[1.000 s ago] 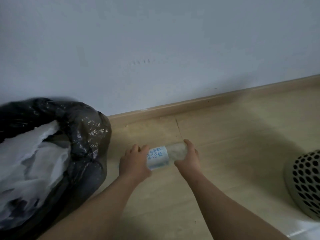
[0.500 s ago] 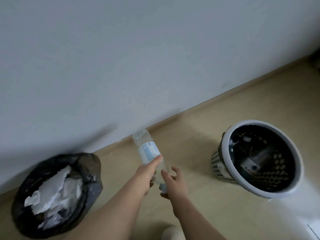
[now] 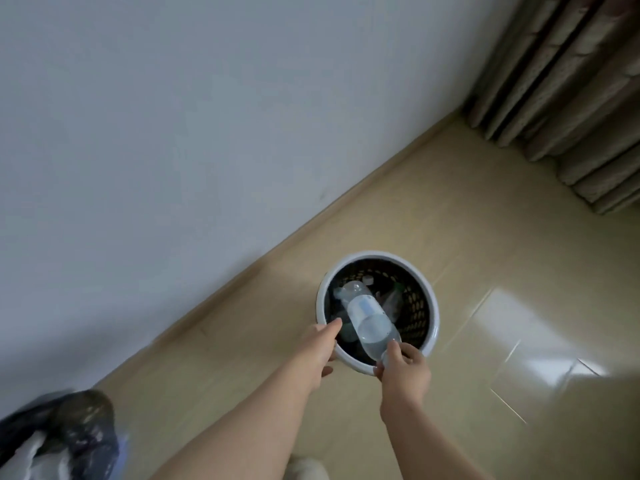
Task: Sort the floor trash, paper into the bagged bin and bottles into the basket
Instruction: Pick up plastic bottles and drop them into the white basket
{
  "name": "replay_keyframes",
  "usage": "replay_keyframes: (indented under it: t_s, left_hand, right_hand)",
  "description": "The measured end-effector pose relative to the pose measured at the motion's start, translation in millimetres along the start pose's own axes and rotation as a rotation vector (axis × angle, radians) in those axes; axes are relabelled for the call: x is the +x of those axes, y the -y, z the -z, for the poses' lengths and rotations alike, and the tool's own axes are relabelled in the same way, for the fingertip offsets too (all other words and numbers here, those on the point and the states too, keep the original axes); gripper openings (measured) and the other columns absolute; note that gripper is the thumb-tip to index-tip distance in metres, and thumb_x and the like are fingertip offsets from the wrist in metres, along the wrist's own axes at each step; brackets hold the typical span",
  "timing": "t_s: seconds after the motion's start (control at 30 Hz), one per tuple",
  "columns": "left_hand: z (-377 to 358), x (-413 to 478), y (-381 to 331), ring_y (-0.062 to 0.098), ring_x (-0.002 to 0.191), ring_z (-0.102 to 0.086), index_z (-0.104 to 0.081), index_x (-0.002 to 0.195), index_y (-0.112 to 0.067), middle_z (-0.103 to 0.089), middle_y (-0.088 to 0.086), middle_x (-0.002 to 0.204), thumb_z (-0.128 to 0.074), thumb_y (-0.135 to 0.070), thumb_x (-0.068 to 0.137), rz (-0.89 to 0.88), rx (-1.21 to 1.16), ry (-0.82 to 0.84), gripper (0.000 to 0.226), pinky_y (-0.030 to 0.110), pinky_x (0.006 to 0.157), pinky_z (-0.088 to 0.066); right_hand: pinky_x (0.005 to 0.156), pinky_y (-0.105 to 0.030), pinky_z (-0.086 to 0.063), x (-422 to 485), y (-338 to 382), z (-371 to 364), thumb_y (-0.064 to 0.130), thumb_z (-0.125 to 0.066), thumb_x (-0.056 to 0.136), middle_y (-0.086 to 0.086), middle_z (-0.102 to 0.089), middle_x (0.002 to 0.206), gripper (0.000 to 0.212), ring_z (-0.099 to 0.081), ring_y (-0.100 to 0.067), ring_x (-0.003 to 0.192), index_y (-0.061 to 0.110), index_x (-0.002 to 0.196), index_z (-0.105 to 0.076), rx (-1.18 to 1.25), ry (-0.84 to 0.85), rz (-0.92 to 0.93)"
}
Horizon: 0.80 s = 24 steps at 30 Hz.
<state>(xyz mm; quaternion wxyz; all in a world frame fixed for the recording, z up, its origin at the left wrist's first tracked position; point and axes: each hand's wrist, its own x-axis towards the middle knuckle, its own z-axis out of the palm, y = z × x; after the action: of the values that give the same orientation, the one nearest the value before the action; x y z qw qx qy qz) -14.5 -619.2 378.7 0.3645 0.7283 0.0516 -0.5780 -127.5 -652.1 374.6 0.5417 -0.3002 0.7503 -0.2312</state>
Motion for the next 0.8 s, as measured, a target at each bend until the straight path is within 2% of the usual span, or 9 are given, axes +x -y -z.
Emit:
replay_keyframes:
  t_s: [0.1, 0.23, 0.37, 0.4, 0.5, 0.6, 0.7, 0.8]
  left_hand:
    - [-16, 5, -3, 0.010, 0.081, -0.055, -0.050, 0.096, -0.025, -0.056, -0.005, 0.092, -0.046, -0.042, 0.094, 0.028, 0.038, -0.006, 0.018, 0.027, 0.069, -0.043]
    - [-21, 8, -8, 0.011, 0.072, -0.054, -0.047, 0.082, -0.025, -0.056, -0.003, 0.085, -0.042, -0.027, 0.096, 0.063, 0.070, -0.068, 0.015, 0.026, 0.067, -0.042]
    - [-17, 1, -13, 0.014, 0.073, -0.054, -0.049, 0.080, -0.021, -0.055, -0.001, 0.082, -0.041, -0.020, 0.094, 0.083, 0.097, -0.107, 0.015, 0.027, 0.065, -0.042]
    - [-12, -3, -17, 0.015, 0.076, -0.055, -0.050, 0.080, -0.020, -0.055, 0.000, 0.083, -0.041, -0.020, 0.093, 0.076, 0.096, -0.109, 0.016, 0.027, 0.066, -0.043]
    - [0, -19, -33, 0.015, 0.073, -0.055, -0.051, 0.077, -0.020, -0.056, 0.000, 0.081, -0.041, -0.017, 0.093, 0.062, 0.083, -0.107, 0.019, 0.027, 0.068, -0.042]
    - [19, -44, -60, 0.015, 0.069, -0.052, -0.051, 0.073, -0.019, -0.054, 0.000, 0.075, -0.041, -0.014, 0.094, 0.000, 0.063, -0.121, 0.024, 0.025, 0.064, -0.040]
    - [40, -70, -91, 0.016, 0.072, -0.052, -0.049, 0.074, -0.019, -0.052, 0.001, 0.077, -0.040, -0.015, 0.095, -0.054, 0.022, -0.152, 0.023, 0.025, 0.063, -0.039]
    - [66, -105, -118, 0.013, 0.068, -0.052, -0.048, 0.079, -0.018, -0.053, 0.000, 0.079, -0.039, -0.015, 0.094, -0.109, -0.026, -0.185, 0.019, 0.025, 0.065, -0.040]
  right_hand:
    - [0.085, -0.046, -0.053, 15, 10, 12, 0.022, -0.056, 0.089, -0.012, -0.063, 0.107, 0.032, -0.064, -0.028, 0.082, 0.008, 0.117, -0.056, -0.038, -0.053, -0.014]
    - [0.083, -0.039, -0.051, 22, 24, 17, 0.019, -0.054, 0.092, -0.005, -0.055, 0.106, 0.056, -0.055, -0.014, 0.066, 0.016, 0.143, -0.033, -0.025, 0.124, -0.106]
    - [0.081, -0.037, -0.051, 15, 37, 15, 0.022, -0.053, 0.092, -0.008, -0.050, 0.134, 0.058, -0.059, -0.020, 0.074, 0.023, 0.145, -0.029, -0.073, 0.173, -0.141]
    - [0.082, -0.037, -0.051, 12, 42, 13, 0.021, -0.053, 0.092, -0.008, -0.052, 0.131, 0.058, -0.056, -0.018, 0.071, 0.023, 0.145, -0.030, -0.078, 0.181, -0.147]
    - [0.077, -0.038, -0.050, -2, 55, 7, 0.018, -0.051, 0.092, -0.005, -0.058, 0.102, 0.053, -0.052, -0.018, 0.070, 0.019, 0.142, -0.034, -0.095, 0.197, -0.153]
    - [0.082, -0.041, -0.050, -24, 82, -4, 0.015, -0.049, 0.092, -0.009, -0.059, 0.102, 0.050, -0.055, -0.023, 0.082, 0.015, 0.140, -0.038, -0.119, 0.225, -0.104]
    - [0.056, -0.031, -0.043, -51, 116, -19, 0.016, -0.050, 0.093, -0.007, -0.056, 0.075, 0.044, -0.048, -0.019, 0.059, 0.013, 0.136, -0.043, -0.146, 0.249, -0.062]
    - [0.052, -0.030, -0.040, -88, 147, -33, 0.015, -0.051, 0.091, -0.008, -0.052, 0.074, 0.032, -0.044, -0.018, 0.055, 0.010, 0.123, -0.052, -0.179, 0.316, -0.004]
